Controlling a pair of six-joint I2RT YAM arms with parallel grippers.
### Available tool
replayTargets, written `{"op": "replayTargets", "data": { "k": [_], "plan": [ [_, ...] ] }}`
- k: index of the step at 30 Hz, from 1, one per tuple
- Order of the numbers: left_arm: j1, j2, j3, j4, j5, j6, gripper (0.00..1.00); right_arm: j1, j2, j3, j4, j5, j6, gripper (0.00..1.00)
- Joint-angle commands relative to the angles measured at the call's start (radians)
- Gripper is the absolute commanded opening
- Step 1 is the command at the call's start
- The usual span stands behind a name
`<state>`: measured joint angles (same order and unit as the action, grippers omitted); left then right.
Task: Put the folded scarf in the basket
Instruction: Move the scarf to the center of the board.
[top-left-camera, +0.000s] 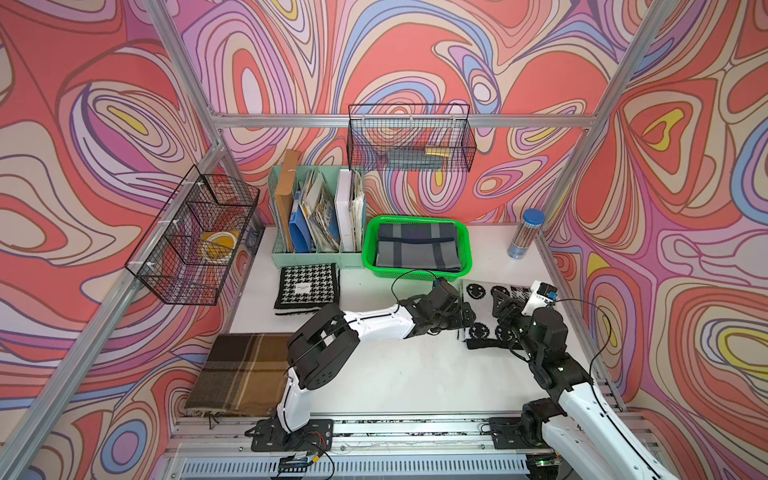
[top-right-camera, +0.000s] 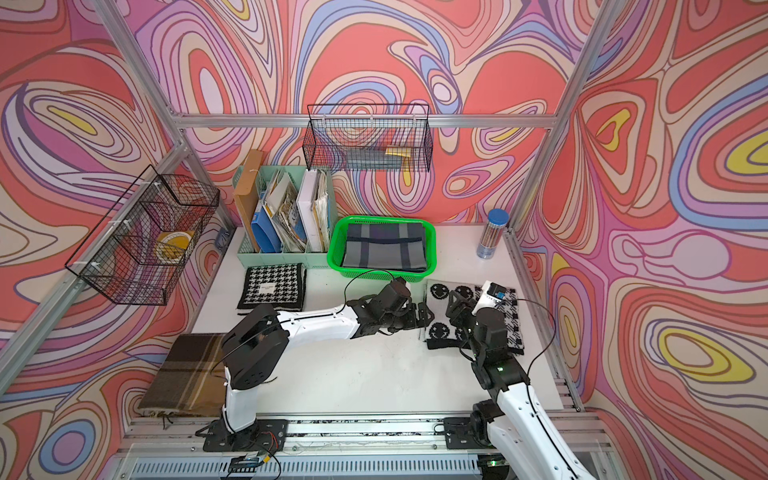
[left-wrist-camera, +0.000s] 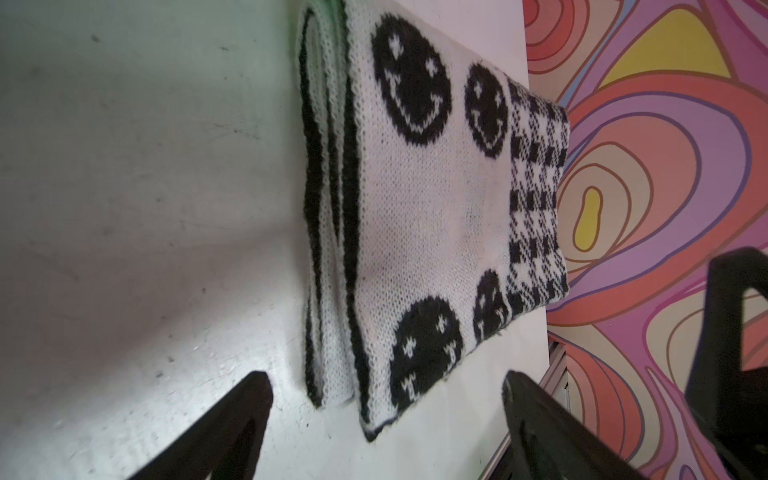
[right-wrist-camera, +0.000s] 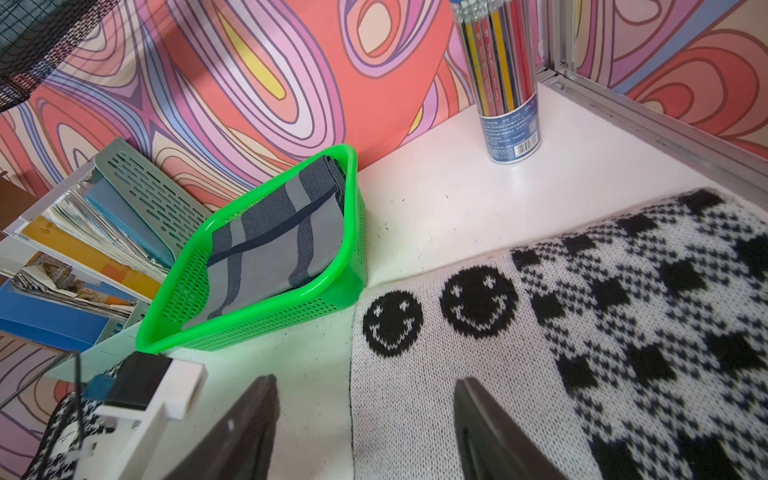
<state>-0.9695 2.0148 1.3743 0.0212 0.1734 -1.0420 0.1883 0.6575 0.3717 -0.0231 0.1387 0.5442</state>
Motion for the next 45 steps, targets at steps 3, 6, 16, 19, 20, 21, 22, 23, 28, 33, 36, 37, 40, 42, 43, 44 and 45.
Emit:
{"op": "replayTargets", "data": {
  "k": [3, 6, 16, 19, 20, 21, 22, 23, 28, 33, 36, 37, 40, 42, 43, 44, 45],
  "plan": [
    [-0.003, 0.078, 0.051, 0.02, -0.008, -0.029, 0.91, -0.005, 0.005, -0.013, -0.012, 0.011, 0.007, 0.68],
    [-0.004, 0.103, 0.064, 0.016, -0.033, -0.033, 0.91, -0.004, 0.004, -0.016, -0.008, 0.012, 0.009, 0.68],
    [-0.003, 0.191, 0.142, -0.013, -0.032, -0.049, 0.87, -0.004, 0.018, -0.02, 0.004, 0.013, 0.01, 0.68],
    [-0.002, 0.208, 0.152, -0.018, -0.039, -0.056, 0.83, -0.005, 0.022, -0.022, 0.009, 0.014, 0.011, 0.68],
    [-0.002, 0.215, 0.153, -0.018, -0.038, -0.059, 0.82, -0.003, 0.024, -0.023, 0.013, 0.015, 0.012, 0.68],
    [-0.004, 0.222, 0.155, -0.02, -0.038, -0.061, 0.82, -0.005, 0.027, -0.023, 0.016, 0.014, 0.011, 0.68],
    [-0.002, 0.227, 0.156, -0.021, -0.038, -0.064, 0.82, -0.004, 0.032, -0.022, 0.019, 0.016, 0.011, 0.68],
    [-0.003, 0.231, 0.157, -0.022, -0.042, -0.065, 0.81, -0.005, 0.036, -0.026, 0.023, 0.017, 0.012, 0.68],
    [-0.003, 0.252, 0.158, -0.018, -0.04, -0.085, 0.65, -0.004, 0.057, -0.025, 0.023, 0.031, 0.009, 0.68],
    [-0.004, 0.23, 0.151, -0.042, -0.049, -0.063, 0.16, -0.005, 0.063, -0.031, 0.035, 0.032, 0.009, 0.68],
    [-0.002, 0.192, 0.134, -0.067, -0.059, -0.043, 0.0, -0.004, 0.068, -0.027, 0.035, 0.032, 0.008, 0.68],
    [-0.003, 0.173, 0.118, -0.069, -0.062, -0.037, 0.0, -0.004, 0.068, -0.027, 0.035, 0.032, 0.007, 0.68],
    [-0.002, 0.097, 0.044, -0.066, -0.097, -0.023, 0.0, -0.005, 0.069, -0.029, 0.038, 0.03, 0.007, 0.68],
    [-0.002, 0.031, -0.02, -0.075, -0.141, -0.011, 0.0, -0.005, 0.07, -0.029, 0.037, 0.027, 0.006, 0.68],
    [-0.003, 0.002, -0.048, -0.083, -0.162, -0.007, 0.0, -0.004, 0.073, -0.028, 0.038, 0.024, 0.005, 0.68],
    [-0.001, -0.034, -0.085, -0.09, -0.182, -0.004, 0.0, -0.005, 0.075, -0.028, 0.038, 0.022, 0.005, 0.68],
    [0.0, -0.068, -0.12, -0.096, -0.2, 0.001, 0.0, -0.005, 0.079, -0.026, 0.037, 0.019, 0.004, 0.68]
  ]
}}
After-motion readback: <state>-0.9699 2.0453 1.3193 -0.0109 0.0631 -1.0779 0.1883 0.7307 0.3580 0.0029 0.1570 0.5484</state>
